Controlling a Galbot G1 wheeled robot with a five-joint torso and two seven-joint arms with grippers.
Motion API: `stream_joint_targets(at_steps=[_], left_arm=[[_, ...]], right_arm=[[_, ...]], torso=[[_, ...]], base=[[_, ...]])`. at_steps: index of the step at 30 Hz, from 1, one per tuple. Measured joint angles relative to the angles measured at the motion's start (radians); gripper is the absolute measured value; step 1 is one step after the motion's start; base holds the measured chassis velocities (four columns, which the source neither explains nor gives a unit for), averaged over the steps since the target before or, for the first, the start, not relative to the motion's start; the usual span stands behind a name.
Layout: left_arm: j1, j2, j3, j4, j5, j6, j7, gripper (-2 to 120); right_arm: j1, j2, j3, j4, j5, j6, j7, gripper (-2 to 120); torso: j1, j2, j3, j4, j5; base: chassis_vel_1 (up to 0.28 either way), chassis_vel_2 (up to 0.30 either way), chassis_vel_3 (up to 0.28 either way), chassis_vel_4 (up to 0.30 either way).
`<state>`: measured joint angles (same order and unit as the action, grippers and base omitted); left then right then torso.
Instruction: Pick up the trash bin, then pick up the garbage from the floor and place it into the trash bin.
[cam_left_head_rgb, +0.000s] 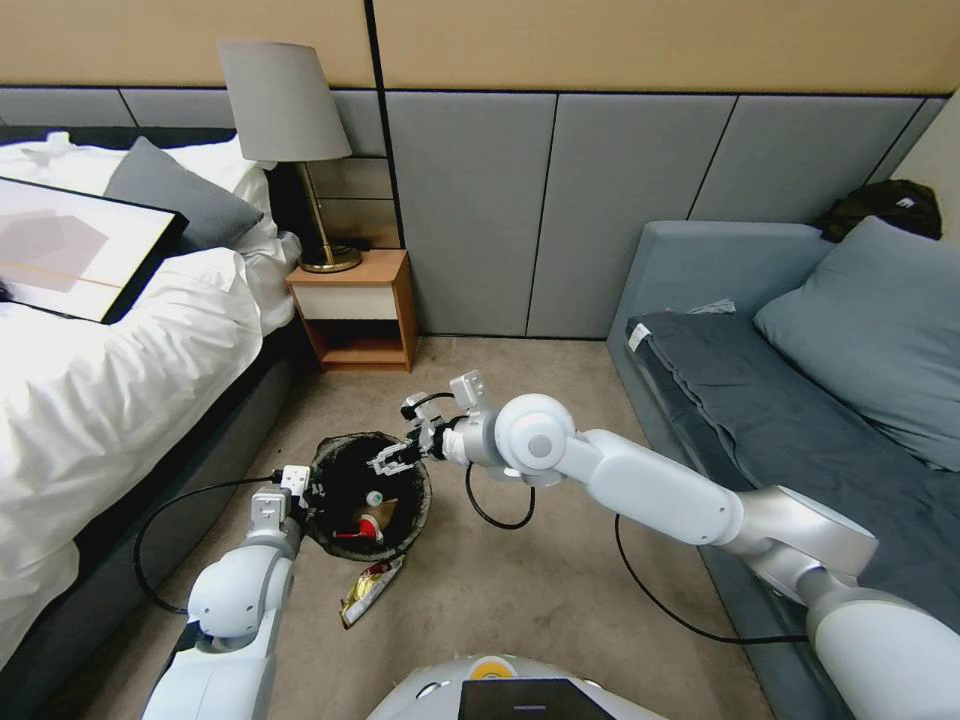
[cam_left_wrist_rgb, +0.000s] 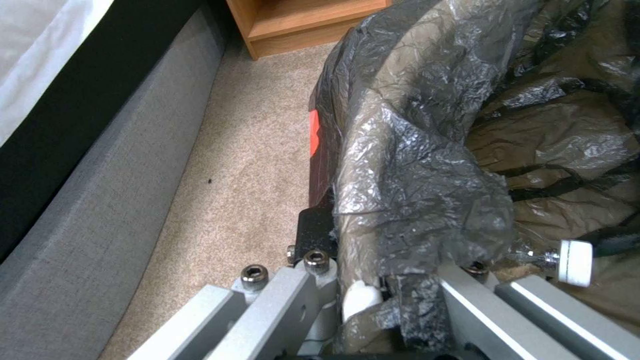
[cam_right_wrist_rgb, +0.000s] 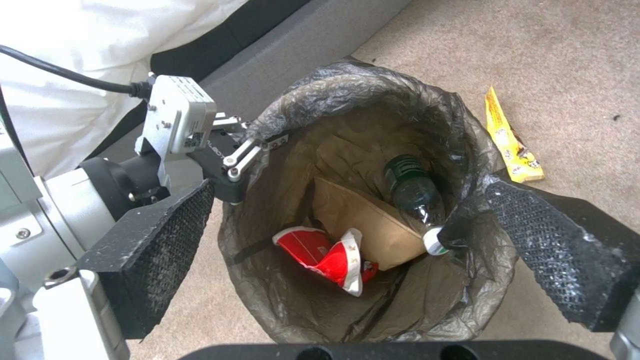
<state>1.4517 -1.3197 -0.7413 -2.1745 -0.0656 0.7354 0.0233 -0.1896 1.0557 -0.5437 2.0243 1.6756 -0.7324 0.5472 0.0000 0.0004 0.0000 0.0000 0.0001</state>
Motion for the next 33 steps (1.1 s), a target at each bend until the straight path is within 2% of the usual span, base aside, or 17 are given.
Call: stream_joint_targets(at_steps=[5,7,8,9,11,12,13,15,16,18,19,20,21,22,26,28,33], left_arm=[[0.004,0.010,-0.005,-0.011,-0.007,0.000,0.000,0],[0.008,0.015,-0.010,-0.020,-0.011,0.000,0.000,0],[0.011,0.017,-0.014,-0.031,-0.016,0.000,0.000,0],[0.011,0.017,-0.014,-0.031,-0.016,0.000,0.000,0],[0.014,0.018,-0.017,-0.043,-0.021,0.000,0.001,0],[0.016,0.018,-0.017,-0.050,-0.023,0.000,0.001,0],[0.016,0.018,-0.017,-0.050,-0.023,0.000,0.001,0],[0.017,0.016,-0.018,-0.057,-0.023,0.000,0.001,0],[0.020,0.015,-0.018,-0.062,-0.023,0.000,0.001,0],[0.021,0.014,-0.018,-0.063,-0.024,0.000,0.001,0],[0.025,0.014,-0.018,-0.068,-0.024,0.000,0.001,0],[0.025,0.014,-0.018,-0.068,-0.024,0.000,0.001,0],[0.027,0.014,-0.018,-0.071,-0.024,0.000,0.001,0],[0.029,0.016,-0.020,-0.075,-0.024,0.000,0.001,0],[0.029,0.018,-0.023,-0.083,-0.024,0.000,0.001,0],[0.033,0.017,-0.025,-0.091,-0.028,0.000,0.001,0],[0.038,0.009,-0.027,-0.093,-0.034,0.000,-0.002,0]], right_arm=[[-0.009,-0.043,0.076,0.025,-0.102,0.064,0.013,100],[-0.031,-0.100,0.143,0.026,-0.244,0.112,-0.016,100],[-0.075,-0.142,0.218,0.025,-0.341,0.135,-0.035,100],[-0.075,-0.142,0.218,0.025,-0.341,0.135,-0.035,100],[-0.152,-0.182,0.304,0.025,-0.469,0.165,-0.063,100],[-0.243,-0.214,0.399,0.021,-0.605,0.202,-0.097,100],[-0.243,-0.214,0.399,0.021,-0.605,0.202,-0.097,100],[-0.335,-0.231,0.514,0.017,-0.707,0.234,-0.121,100],[-0.450,-0.228,0.653,0.015,-0.784,0.255,-0.142,100],[-0.486,-0.225,0.692,0.014,-0.809,0.262,-0.151,100],[-0.602,-0.213,0.803,0.008,-0.913,0.296,-0.190,100],[-0.602,-0.213,0.803,0.008,-0.913,0.296,-0.190,100],[-0.682,-0.201,0.873,0.003,-0.993,0.329,-0.223,100],[-0.770,-0.185,0.941,0.003,-1.070,0.355,-0.253,100],[-0.903,-0.144,1.032,0.013,-1.152,0.407,-0.278,100],[-1.014,-0.087,1.087,0.019,-1.237,0.474,-0.293,100],[-1.143,0.015,1.132,0.034,-1.350,0.567,-0.326,100]], torso=[[0.000,0.000,0.000,0.0002,0.0001],[0.000,0.000,0.000,0.0000,0.0000],[0.000,0.000,0.000,0.0001,0.0000],[0.000,0.000,0.000,0.0001,0.0000],[0.000,0.000,0.000,-0.0003,0.0002],[0.000,0.000,0.000,-0.0004,0.0006],[0.000,0.000,0.000,-0.0004,0.0006],[0.000,0.000,0.000,-0.0005,0.0002],[0.000,0.000,0.000,-0.0004,0.0005],[0.000,0.000,0.000,-0.0002,0.0005],[0.000,0.000,0.000,-0.0003,0.0004],[0.000,0.000,0.000,-0.0003,0.0004],[0.000,0.000,0.000,0.0002,0.0003],[0.000,0.000,0.000,-0.0006,0.0007],[0.000,0.000,0.000,-0.0004,0.0001],[0.000,0.000,0.000,0.0004,0.0001],[0.000,0.000,0.000,-0.0004,-0.0001]], base=[[0.000,0.000,0.000,0.000],[0.000,0.000,0.000,0.000],[0.000,0.000,0.000,0.000],[0.000,0.000,0.000,0.000],[0.000,0.000,0.000,0.000],[0.000,0.000,0.000,0.000],[0.000,0.000,0.000,0.000],[0.000,0.000,0.000,0.000],[0.000,0.000,0.000,0.000],[0.000,0.000,0.000,0.000],[0.000,0.000,0.000,0.000],[0.000,0.000,0.000,0.000],[0.000,0.000,0.000,0.000],[0.000,0.000,0.000,0.000],[0.000,0.000,0.000,0.000],[0.000,0.000,0.000,0.000],[0.000,0.000,0.000,0.000]])
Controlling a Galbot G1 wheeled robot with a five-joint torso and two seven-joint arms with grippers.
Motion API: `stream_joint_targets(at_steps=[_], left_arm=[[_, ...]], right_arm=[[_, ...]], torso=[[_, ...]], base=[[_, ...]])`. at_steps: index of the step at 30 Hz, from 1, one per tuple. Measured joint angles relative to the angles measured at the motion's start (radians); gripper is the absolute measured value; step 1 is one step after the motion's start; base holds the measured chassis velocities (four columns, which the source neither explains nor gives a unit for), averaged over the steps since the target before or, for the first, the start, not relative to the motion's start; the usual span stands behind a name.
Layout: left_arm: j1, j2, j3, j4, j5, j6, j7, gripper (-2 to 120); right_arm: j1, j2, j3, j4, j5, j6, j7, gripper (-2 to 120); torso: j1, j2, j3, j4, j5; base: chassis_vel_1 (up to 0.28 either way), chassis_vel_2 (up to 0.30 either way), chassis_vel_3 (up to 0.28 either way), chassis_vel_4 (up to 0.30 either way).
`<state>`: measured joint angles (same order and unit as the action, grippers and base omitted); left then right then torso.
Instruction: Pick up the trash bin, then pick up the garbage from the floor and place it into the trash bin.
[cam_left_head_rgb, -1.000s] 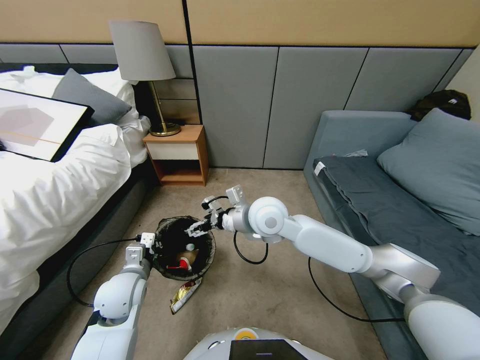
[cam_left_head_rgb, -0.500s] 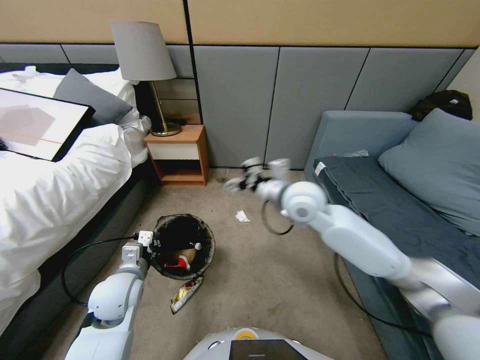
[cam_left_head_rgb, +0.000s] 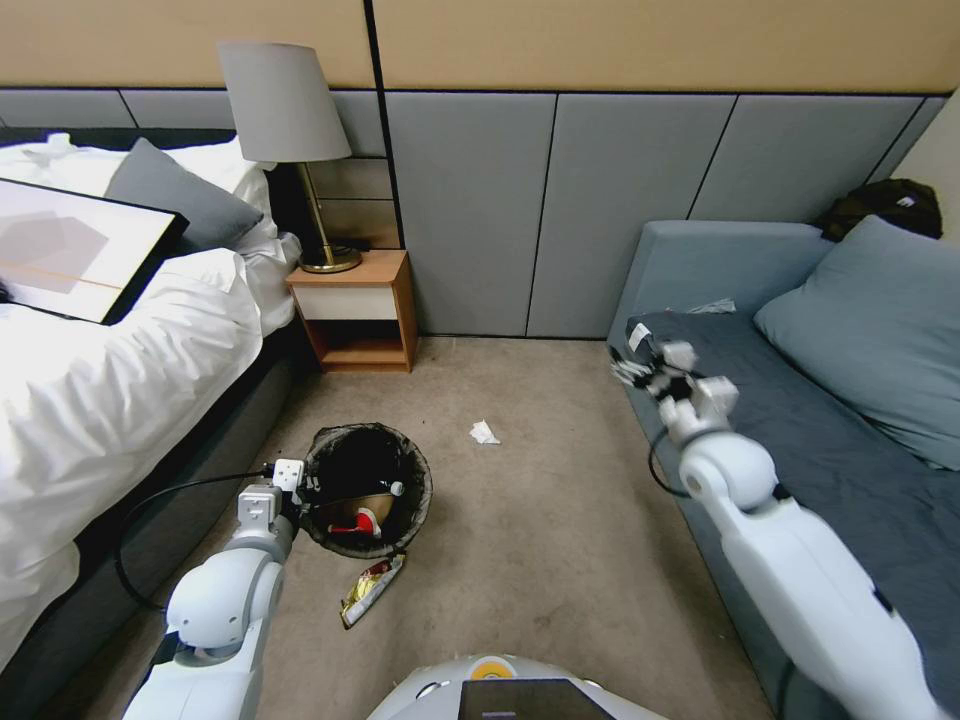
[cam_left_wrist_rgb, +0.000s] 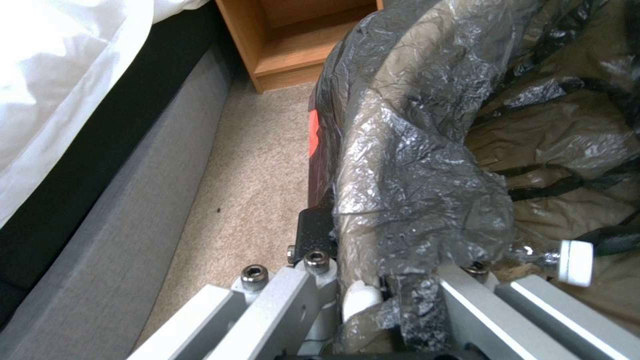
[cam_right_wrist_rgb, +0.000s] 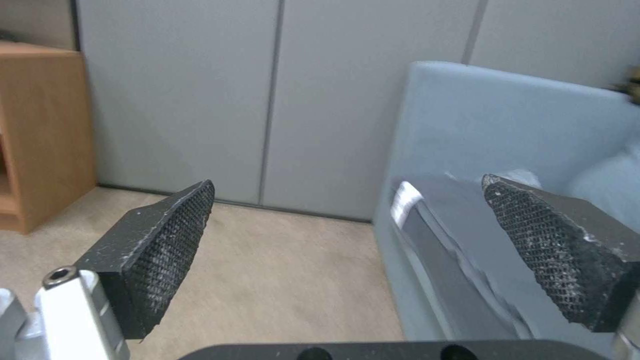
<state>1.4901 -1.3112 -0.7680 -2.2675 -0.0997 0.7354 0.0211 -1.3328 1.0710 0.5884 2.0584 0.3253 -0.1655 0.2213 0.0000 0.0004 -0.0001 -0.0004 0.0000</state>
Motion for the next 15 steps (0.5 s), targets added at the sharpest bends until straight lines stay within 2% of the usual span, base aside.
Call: stream_joint_targets(at_steps=[2,3,5,11,15], left_arm=[[0.003,-0.006,0.001,0.001,-0.002,0.000,-0.001,0],[0.003,-0.006,0.001,0.001,-0.002,0.000,-0.001,0],[0.004,-0.011,0.006,0.002,-0.001,0.000,-0.002,0],[0.003,-0.019,0.010,0.006,0.003,0.000,-0.002,0],[0.002,-0.018,0.008,0.010,0.004,0.000,-0.002,0]], right_arm=[[-0.064,0.081,0.003,0.008,-0.051,0.046,-0.012,100],[-0.064,0.081,0.003,0.008,-0.051,0.046,-0.012,100],[-0.104,0.143,0.001,0.004,-0.117,0.098,-0.028,100],[-0.131,0.205,-0.012,-0.012,-0.164,0.132,-0.042,100],[-0.126,0.211,-0.019,-0.022,-0.166,0.134,-0.047,100]], torso=[[0.000,0.000,0.000,0.0001,0.0000],[0.000,0.000,0.000,0.0001,0.0000],[0.000,0.000,0.000,0.0005,-0.0004],[0.000,0.000,0.000,0.0002,0.0001],[0.000,0.000,0.000,0.0003,-0.0003]], base=[[0.000,0.000,0.000,0.000],[0.000,0.000,0.000,0.000],[0.000,0.000,0.000,0.000],[0.000,0.000,0.000,0.000],[0.000,0.000,0.000,0.000]])
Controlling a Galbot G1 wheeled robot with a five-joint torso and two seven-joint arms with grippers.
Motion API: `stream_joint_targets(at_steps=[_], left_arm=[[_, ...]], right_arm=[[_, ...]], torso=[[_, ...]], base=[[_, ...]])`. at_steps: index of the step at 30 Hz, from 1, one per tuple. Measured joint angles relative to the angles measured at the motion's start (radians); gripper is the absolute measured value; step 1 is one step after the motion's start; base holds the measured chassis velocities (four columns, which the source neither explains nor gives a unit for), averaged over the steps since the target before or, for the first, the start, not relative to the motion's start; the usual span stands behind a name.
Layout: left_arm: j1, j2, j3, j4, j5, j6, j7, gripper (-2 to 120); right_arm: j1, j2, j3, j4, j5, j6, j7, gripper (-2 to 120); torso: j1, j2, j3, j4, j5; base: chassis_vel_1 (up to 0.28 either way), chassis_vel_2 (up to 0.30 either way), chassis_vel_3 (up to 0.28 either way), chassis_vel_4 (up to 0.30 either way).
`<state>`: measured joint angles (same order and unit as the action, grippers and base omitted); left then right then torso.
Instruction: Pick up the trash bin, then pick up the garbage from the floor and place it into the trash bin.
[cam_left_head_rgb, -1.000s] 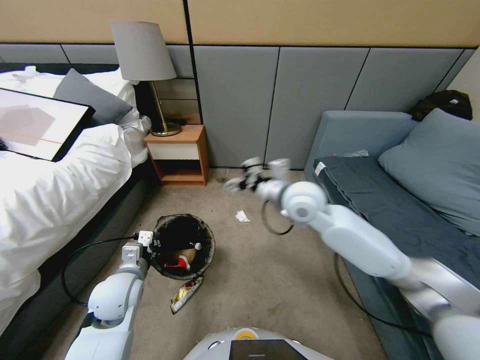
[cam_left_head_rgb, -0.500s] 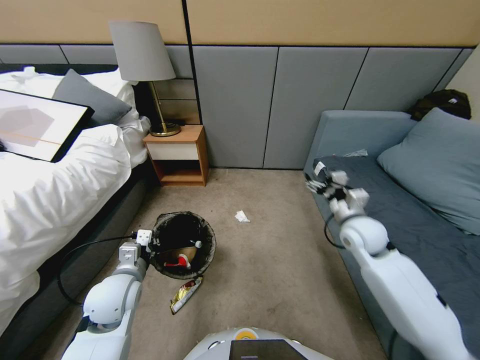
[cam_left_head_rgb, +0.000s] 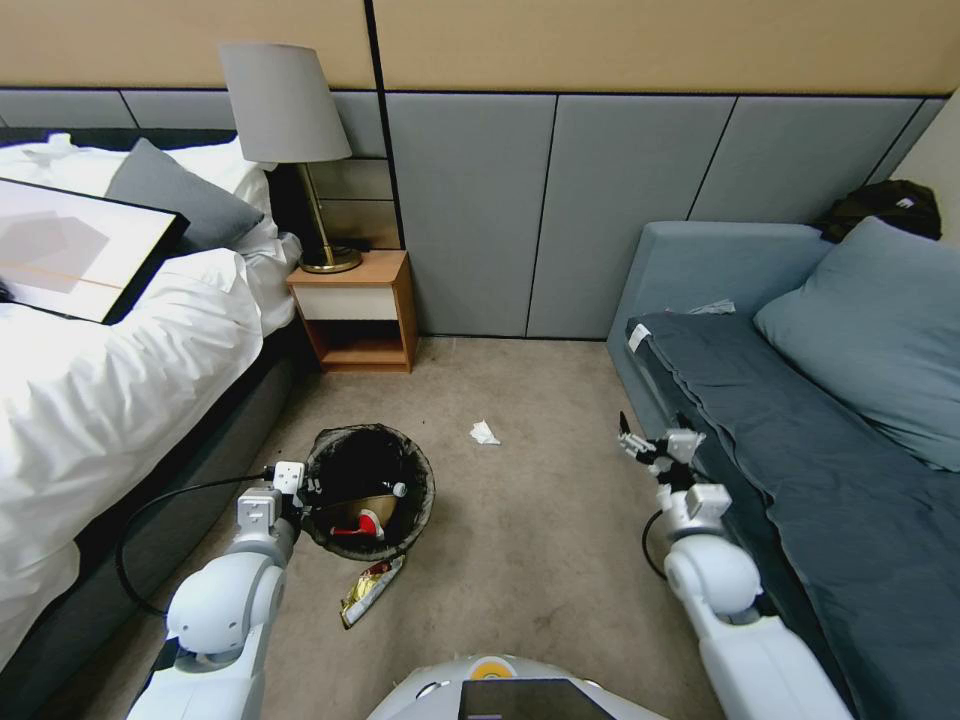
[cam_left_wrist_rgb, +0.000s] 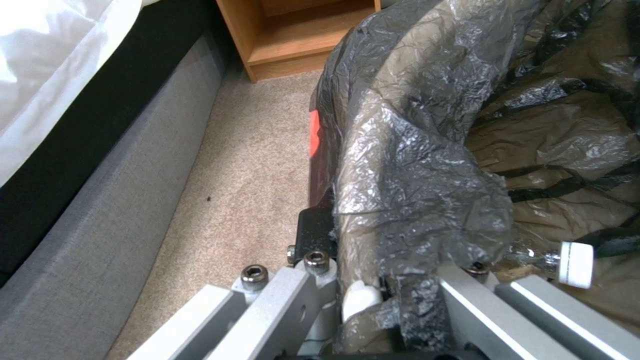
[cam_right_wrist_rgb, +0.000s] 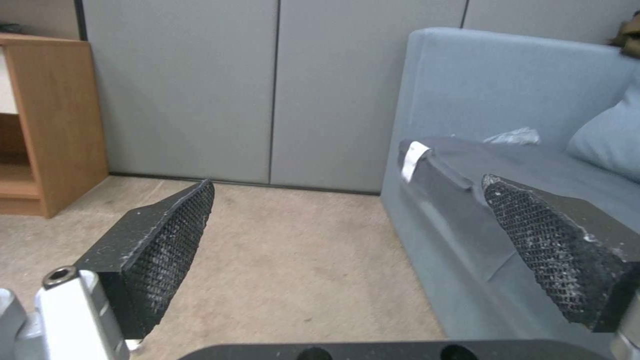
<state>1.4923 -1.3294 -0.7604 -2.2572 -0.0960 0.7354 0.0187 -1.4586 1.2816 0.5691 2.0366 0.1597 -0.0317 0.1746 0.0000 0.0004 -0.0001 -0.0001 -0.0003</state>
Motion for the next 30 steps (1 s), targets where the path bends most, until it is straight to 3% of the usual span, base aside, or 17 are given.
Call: stream_joint_targets(at_steps=[15,30], left_arm=[[-0.010,0.004,-0.007,0.013,0.002,0.000,0.003,0],[-0.001,0.009,-0.025,0.010,0.000,0.000,0.004,0]], right_arm=[[0.065,-0.054,-0.037,-0.056,0.045,-0.022,0.007,100],[0.091,-0.070,-0.060,-0.063,0.067,-0.035,0.013,100]], torso=[[0.000,0.000,0.000,-0.0001,0.0003],[0.000,0.000,0.000,-0.0001,0.0003]], base=[[-0.018,0.021,0.016,-0.014],[-0.119,0.112,0.125,-0.118]])
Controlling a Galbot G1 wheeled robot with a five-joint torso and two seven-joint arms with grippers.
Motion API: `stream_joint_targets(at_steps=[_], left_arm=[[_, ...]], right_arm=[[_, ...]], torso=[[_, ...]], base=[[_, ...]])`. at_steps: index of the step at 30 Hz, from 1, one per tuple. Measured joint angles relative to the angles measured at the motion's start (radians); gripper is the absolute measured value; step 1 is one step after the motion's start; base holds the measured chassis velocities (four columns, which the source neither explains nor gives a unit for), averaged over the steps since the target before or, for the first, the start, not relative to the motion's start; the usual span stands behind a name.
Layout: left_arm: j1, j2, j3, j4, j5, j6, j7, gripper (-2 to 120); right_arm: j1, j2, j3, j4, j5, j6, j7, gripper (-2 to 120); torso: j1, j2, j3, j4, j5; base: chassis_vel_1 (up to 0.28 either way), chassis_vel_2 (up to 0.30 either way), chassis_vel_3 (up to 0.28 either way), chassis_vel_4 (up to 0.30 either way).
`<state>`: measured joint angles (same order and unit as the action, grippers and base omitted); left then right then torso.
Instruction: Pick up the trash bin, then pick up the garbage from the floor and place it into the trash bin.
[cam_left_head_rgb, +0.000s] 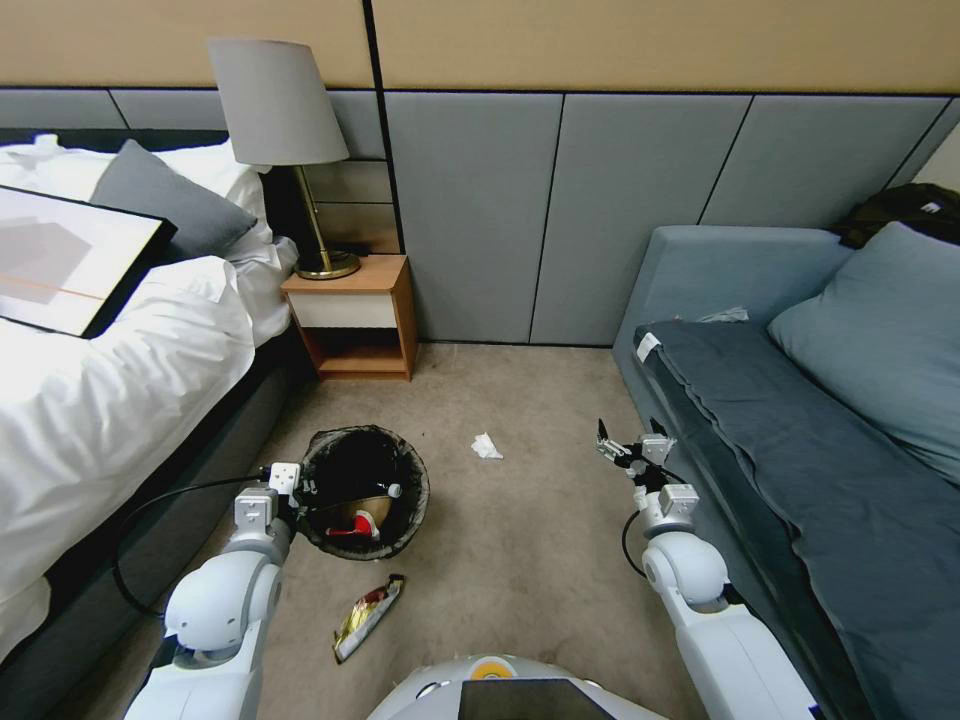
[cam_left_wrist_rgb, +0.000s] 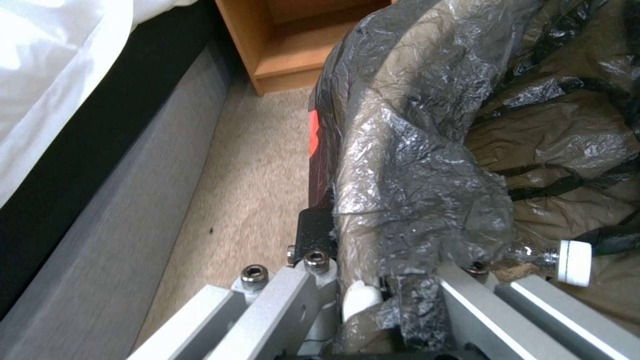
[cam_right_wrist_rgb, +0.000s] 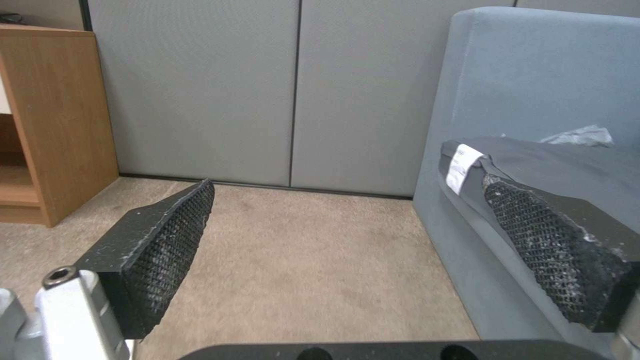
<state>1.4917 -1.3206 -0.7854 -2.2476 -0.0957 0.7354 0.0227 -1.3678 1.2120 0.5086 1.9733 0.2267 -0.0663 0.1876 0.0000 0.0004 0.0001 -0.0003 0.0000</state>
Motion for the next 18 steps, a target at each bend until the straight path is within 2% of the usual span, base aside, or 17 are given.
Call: stream_joint_targets(at_steps=[18], left_arm=[[-0.002,0.004,-0.001,0.000,-0.001,0.000,0.000,0]], right_arm=[[0.007,-0.022,-0.009,0.001,0.002,0.003,0.017,100]], torso=[[0.000,0.000,0.000,0.0001,0.0002]], base=[[-0.099,0.102,0.104,-0.103]])
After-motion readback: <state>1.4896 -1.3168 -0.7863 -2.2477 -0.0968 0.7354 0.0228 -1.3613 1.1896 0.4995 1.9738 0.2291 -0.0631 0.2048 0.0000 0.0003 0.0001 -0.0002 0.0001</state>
